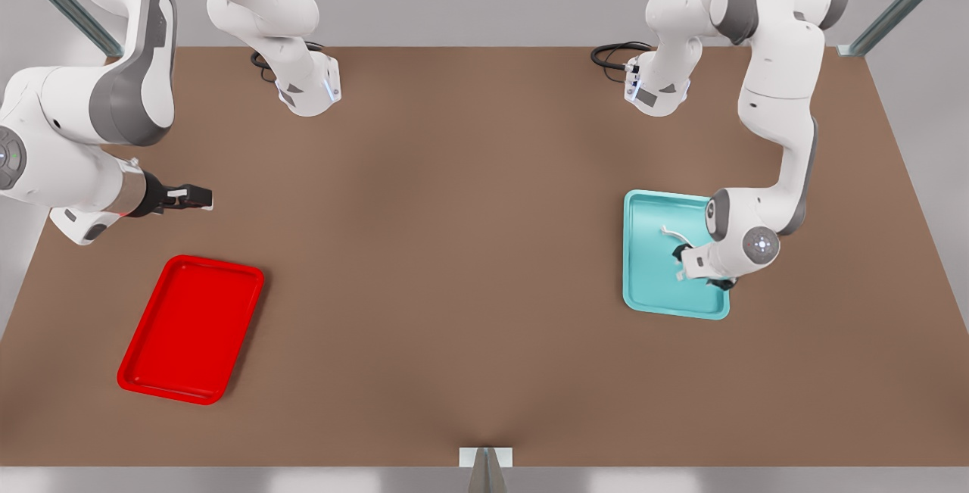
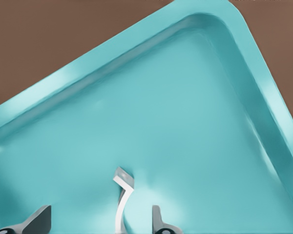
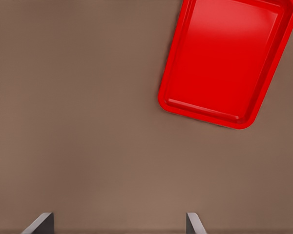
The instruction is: Take the drainage pipe clamp from the left arm, pass it to the right arm, and place it in the plate on the right side
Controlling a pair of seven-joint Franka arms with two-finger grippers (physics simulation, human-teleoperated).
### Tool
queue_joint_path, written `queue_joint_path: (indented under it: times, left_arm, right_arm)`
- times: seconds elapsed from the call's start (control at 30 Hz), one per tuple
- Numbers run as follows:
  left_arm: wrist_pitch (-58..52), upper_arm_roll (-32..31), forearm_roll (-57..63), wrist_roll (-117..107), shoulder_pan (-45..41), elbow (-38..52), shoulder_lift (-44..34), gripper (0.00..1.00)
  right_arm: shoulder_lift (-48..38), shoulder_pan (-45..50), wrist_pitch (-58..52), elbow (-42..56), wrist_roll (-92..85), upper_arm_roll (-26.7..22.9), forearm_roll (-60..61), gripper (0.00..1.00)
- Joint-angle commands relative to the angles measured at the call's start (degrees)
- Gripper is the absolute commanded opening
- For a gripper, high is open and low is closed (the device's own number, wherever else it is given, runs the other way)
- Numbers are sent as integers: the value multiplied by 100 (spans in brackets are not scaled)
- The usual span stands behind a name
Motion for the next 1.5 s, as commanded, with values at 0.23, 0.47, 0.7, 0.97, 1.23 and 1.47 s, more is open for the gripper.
queue_joint_path:
  times: [0.23,0.47,0.7,0.97,1.23,1.47]
  left_arm:
    - [767,0,-5,289,-26,-463,-84,100]
    - [715,0,4,280,-96,-454,-66,59]
    - [644,9,13,403,-105,-445,-75,42]
    - [504,9,13,403,-114,-428,-75,42]
    - [504,9,13,412,-105,-419,-57,28]
    - [504,9,13,412,-105,-419,-48,21]
  right_arm:
    - [4,0,-12,-6,-39,0,6,100]
    - [4,9,-30,-15,-48,0,6,100]
    - [12,18,-21,-15,-48,0,-11,100]
    - [12,18,-38,-41,-57,0,-11,100]
    - [12,27,-38,-41,-39,0,-11,100]
    - [12,18,-47,-41,-57,9,-11,100]
